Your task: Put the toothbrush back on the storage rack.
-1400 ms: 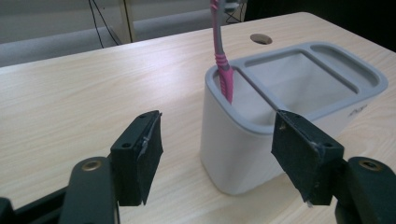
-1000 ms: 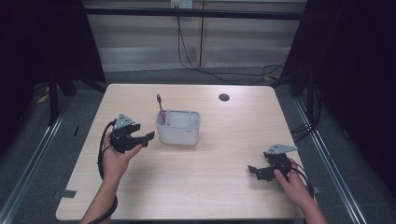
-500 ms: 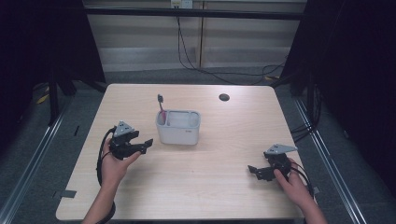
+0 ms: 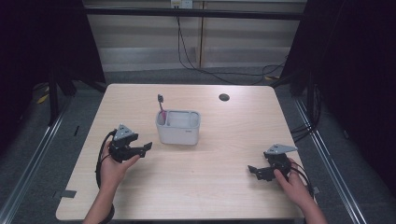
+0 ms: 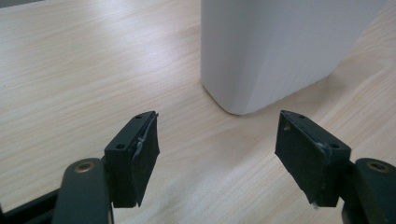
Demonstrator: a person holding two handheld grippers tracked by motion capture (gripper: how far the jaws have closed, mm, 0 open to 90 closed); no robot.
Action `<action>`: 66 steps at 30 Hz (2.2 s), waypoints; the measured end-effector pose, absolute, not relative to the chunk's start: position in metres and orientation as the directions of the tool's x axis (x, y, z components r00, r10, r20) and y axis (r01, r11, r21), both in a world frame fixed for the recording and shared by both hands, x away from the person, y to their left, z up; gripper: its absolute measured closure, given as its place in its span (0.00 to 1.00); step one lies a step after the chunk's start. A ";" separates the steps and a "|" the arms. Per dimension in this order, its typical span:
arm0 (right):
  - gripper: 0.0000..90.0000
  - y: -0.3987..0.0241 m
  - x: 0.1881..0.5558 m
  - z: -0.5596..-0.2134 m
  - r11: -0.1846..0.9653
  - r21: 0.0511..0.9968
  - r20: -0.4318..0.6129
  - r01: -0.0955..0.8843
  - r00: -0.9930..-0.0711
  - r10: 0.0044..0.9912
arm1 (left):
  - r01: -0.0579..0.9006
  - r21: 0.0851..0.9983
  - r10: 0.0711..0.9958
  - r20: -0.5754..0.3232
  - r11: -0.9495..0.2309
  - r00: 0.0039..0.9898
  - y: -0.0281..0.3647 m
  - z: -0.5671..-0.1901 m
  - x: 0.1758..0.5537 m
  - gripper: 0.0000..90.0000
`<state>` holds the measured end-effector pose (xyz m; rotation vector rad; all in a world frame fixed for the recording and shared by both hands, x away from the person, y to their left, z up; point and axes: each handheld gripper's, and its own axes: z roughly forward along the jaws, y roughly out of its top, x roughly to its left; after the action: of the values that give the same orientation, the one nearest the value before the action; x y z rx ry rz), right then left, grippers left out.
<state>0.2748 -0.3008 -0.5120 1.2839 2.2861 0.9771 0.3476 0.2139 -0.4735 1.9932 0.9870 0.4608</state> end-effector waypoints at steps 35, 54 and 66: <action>0.09 -0.301 0.275 -0.512 0.354 0.708 0.036 0.610 -0.533 0.845 | 0.493 0.753 0.753 0.005 -0.436 0.658 0.234 -0.496 0.347 0.30; 0.09 -0.301 0.275 -0.512 0.354 0.708 0.036 0.610 -0.533 0.845 | 0.519 0.735 0.771 0.008 -0.436 0.636 0.241 -0.505 0.347 0.28; 0.09 -0.301 0.275 -0.512 0.355 0.708 0.036 0.610 -0.533 0.845 | 0.542 0.736 0.794 -0.012 -0.405 0.608 0.248 -0.510 0.348 0.23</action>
<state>0.2747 -0.3008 -0.5120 1.2837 2.2863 0.9770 0.3479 0.2476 -0.5101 2.1109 1.0487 0.4457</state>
